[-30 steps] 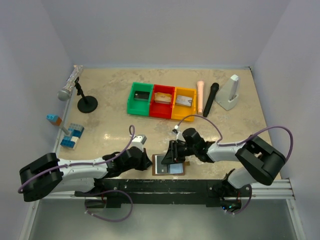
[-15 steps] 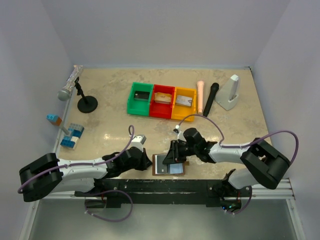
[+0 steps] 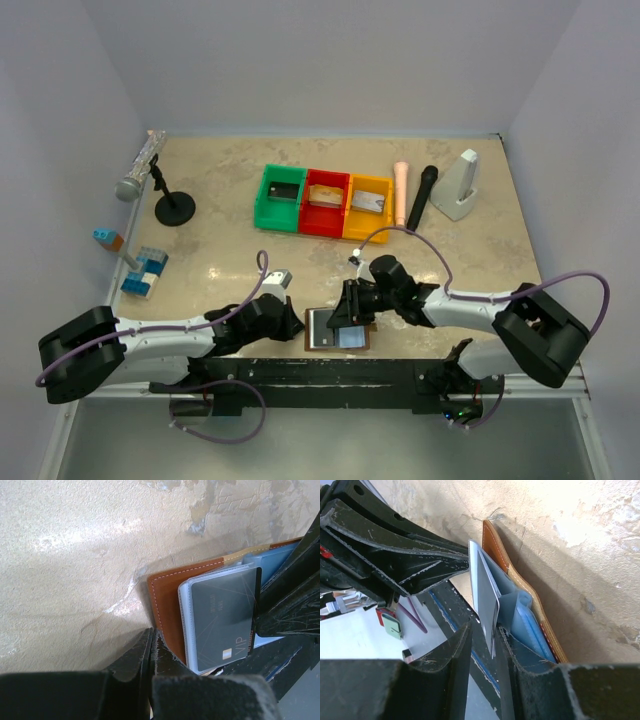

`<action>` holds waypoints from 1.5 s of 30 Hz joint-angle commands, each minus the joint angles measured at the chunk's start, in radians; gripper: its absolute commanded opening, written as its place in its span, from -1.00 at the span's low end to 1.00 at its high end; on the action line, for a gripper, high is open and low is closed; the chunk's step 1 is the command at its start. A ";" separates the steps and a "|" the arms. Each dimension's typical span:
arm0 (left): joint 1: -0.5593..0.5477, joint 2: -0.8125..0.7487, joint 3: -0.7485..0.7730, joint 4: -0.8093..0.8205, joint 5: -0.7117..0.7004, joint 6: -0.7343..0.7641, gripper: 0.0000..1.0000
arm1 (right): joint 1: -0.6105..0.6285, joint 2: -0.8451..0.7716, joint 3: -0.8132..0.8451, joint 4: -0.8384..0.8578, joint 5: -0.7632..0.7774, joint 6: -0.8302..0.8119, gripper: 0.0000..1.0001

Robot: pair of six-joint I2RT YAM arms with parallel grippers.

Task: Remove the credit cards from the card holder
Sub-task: Remove the credit card from the card holder.

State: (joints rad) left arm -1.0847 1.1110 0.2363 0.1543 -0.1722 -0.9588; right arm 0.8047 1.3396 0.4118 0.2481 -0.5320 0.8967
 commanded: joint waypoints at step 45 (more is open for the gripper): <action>-0.003 -0.252 0.011 -0.010 0.036 0.173 -1.00 | -0.002 0.170 0.073 0.045 -0.008 -0.005 -0.20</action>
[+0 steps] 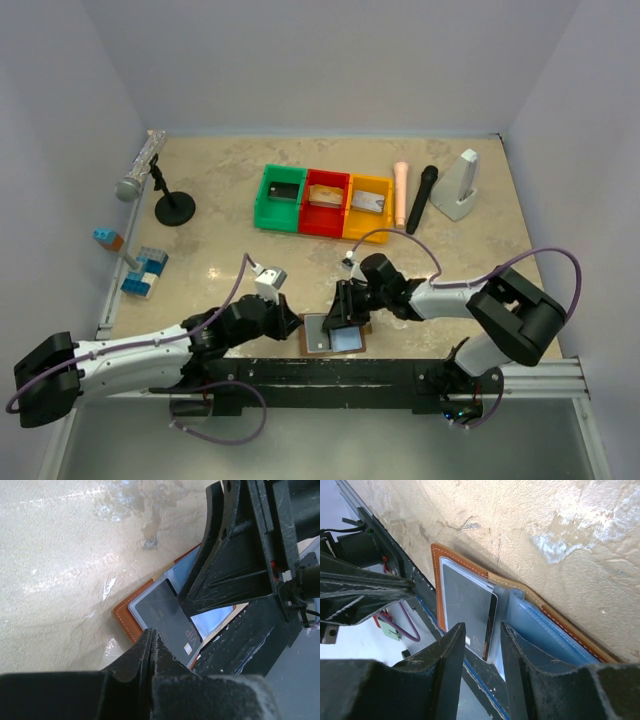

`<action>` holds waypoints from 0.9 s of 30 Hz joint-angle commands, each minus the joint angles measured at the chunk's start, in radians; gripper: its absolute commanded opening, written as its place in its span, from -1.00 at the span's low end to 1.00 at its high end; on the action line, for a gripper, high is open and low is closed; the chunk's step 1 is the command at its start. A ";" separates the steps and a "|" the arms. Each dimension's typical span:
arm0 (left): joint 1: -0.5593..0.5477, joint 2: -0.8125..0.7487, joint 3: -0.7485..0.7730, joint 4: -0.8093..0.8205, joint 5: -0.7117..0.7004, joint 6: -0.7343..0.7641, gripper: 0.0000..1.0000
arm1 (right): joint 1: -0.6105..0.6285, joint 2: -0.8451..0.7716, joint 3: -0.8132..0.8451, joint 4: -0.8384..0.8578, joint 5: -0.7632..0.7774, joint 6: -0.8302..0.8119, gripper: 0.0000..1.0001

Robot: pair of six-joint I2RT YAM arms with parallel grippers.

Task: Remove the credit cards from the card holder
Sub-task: Remove the credit card from the card holder.

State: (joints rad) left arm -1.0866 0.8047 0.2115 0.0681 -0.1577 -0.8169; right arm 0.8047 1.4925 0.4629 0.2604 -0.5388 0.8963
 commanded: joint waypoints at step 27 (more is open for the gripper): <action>-0.001 0.214 0.005 0.064 -0.029 -0.042 -1.00 | 0.007 0.029 0.017 0.025 0.007 -0.003 -0.19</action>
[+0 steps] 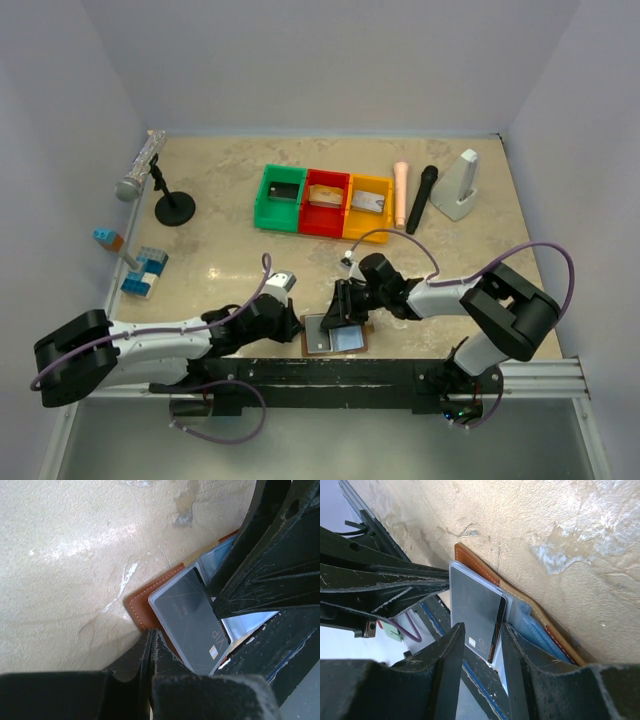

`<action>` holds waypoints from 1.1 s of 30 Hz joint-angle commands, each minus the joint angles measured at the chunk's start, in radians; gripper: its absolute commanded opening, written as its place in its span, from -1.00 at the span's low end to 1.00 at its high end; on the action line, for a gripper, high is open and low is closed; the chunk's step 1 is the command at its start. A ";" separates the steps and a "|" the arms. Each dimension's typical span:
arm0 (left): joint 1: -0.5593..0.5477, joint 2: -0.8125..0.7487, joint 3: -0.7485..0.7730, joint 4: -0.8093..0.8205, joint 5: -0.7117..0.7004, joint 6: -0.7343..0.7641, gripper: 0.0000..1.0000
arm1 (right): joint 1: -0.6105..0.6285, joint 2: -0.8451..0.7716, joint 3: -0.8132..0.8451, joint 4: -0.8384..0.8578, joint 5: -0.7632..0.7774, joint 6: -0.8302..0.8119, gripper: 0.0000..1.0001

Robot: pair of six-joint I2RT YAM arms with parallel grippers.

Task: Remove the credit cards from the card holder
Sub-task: Remove the credit card from the card holder.

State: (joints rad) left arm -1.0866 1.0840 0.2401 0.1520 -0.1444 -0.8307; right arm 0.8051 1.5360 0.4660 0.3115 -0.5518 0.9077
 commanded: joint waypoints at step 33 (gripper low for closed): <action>-0.002 -0.132 0.028 0.075 0.032 0.067 -1.00 | 0.011 -0.039 0.025 -0.135 0.079 -0.046 -0.08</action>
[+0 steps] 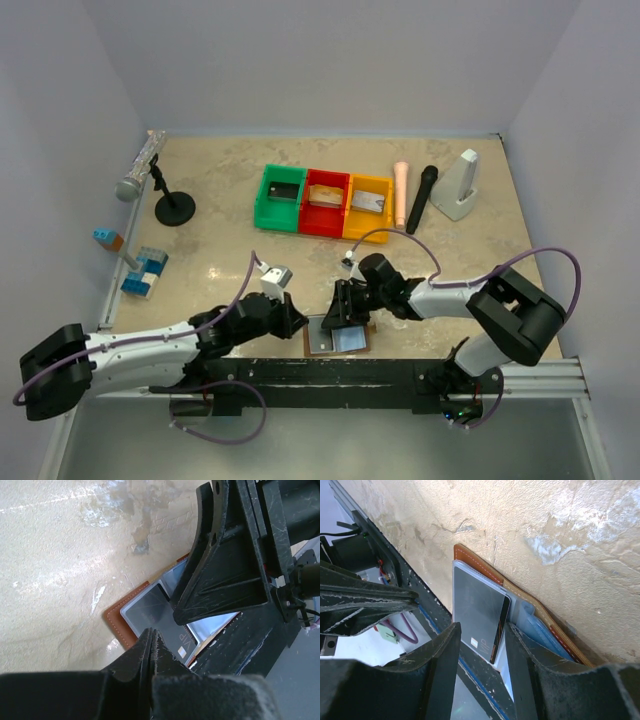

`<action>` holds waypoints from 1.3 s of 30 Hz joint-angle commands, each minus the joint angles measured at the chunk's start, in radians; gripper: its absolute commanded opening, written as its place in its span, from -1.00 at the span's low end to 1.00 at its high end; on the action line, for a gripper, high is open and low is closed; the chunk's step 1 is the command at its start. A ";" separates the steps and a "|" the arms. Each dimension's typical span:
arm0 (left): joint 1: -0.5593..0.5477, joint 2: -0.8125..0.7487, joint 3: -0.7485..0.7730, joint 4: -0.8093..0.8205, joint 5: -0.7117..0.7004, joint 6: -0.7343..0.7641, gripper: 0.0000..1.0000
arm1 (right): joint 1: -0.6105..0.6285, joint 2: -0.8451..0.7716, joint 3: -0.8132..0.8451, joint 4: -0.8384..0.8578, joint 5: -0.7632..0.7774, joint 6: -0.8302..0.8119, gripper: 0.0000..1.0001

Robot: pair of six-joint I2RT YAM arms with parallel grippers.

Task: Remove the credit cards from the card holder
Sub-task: Remove the credit card from the card holder.

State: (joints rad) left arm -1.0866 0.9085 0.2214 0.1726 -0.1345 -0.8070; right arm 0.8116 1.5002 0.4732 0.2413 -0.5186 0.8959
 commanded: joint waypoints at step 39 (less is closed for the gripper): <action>-0.002 0.342 0.012 0.128 0.035 -0.035 -1.00 | 0.005 0.032 -0.077 0.286 -0.100 0.072 -0.09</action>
State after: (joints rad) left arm -1.0866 1.2251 0.2691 0.2939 -0.0662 -0.8131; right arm 0.7986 1.4975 0.4103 0.3664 -0.5537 0.9318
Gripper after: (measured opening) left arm 0.012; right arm 0.458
